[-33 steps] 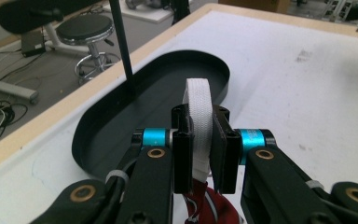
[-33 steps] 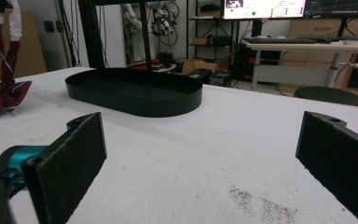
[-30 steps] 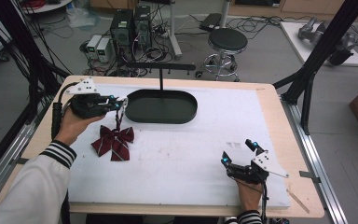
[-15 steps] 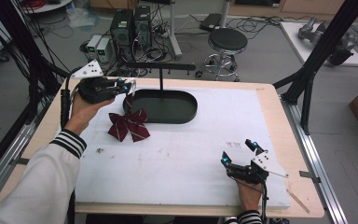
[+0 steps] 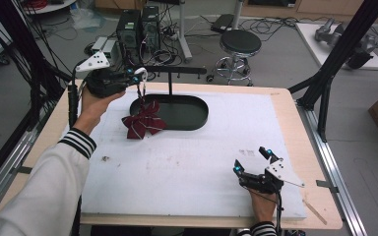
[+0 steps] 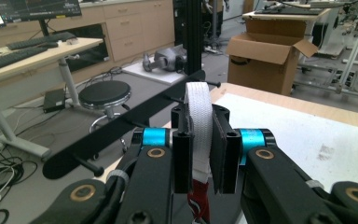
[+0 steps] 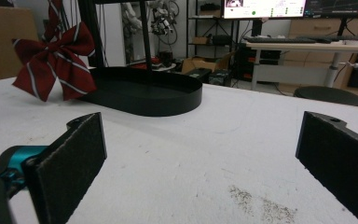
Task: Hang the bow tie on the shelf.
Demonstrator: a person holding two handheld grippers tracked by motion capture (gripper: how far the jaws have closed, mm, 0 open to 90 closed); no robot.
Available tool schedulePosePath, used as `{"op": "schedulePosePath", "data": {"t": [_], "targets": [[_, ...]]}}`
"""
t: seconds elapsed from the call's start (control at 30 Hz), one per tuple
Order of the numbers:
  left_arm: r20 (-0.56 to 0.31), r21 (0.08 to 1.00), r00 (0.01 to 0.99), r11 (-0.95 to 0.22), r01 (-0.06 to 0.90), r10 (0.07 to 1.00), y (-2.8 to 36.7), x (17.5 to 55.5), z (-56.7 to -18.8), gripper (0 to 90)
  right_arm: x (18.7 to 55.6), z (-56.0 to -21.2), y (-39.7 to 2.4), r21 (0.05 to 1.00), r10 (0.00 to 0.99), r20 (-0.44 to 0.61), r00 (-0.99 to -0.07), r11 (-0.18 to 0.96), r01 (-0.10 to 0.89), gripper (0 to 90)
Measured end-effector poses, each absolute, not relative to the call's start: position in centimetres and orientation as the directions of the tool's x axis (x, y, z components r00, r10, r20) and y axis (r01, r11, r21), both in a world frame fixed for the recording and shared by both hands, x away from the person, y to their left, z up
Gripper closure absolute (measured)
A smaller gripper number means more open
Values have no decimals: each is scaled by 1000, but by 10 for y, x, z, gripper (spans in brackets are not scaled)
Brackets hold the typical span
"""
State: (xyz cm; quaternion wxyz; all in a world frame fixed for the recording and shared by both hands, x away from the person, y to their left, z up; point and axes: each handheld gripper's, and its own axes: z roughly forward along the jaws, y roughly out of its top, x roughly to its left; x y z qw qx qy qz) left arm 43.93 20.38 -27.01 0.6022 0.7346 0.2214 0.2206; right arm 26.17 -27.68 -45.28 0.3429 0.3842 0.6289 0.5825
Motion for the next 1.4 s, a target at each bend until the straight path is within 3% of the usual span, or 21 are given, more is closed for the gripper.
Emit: {"op": "schedulePosePath", "data": {"t": [0.9,1.4], "targets": [[72,989,752,-144,31,655,210,477,-250,804,262,-453,-277,996,883,15,-468,26,83,5],[44,974,683,-184,134,729,217,495,-280,804,262,-453,-277,996,883,16,-468,26,83,5]]}}
